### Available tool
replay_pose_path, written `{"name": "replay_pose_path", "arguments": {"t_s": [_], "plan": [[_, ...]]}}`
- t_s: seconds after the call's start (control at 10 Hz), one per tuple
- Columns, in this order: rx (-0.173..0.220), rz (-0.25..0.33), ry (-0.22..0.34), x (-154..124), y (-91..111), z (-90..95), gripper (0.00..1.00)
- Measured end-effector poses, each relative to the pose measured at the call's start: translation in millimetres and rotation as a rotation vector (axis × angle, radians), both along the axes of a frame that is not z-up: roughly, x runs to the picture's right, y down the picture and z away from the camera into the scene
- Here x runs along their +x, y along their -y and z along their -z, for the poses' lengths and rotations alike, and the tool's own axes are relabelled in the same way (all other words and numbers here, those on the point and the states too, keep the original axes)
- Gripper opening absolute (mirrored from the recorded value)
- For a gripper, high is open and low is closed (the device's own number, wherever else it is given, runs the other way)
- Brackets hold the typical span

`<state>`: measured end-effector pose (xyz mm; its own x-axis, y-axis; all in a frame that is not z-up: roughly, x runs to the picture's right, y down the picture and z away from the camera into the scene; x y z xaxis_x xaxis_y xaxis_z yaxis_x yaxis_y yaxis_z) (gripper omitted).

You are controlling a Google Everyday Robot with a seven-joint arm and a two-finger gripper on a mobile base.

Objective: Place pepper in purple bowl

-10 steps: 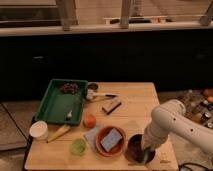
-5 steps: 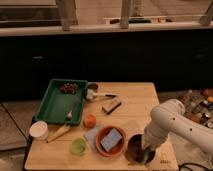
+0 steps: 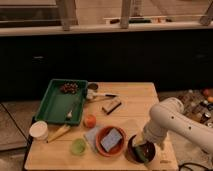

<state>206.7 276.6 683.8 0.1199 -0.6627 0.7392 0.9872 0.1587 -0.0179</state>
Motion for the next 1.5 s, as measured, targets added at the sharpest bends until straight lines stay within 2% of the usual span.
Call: {"name": "replay_pose_path", "arguments": {"t_s": [0.9,1.5], "plan": [[0.053,0.003,0.013,4.0,15.2,9.0,0.8],[0.054,0.003,0.014,4.0,15.3,9.2,0.8]]}}
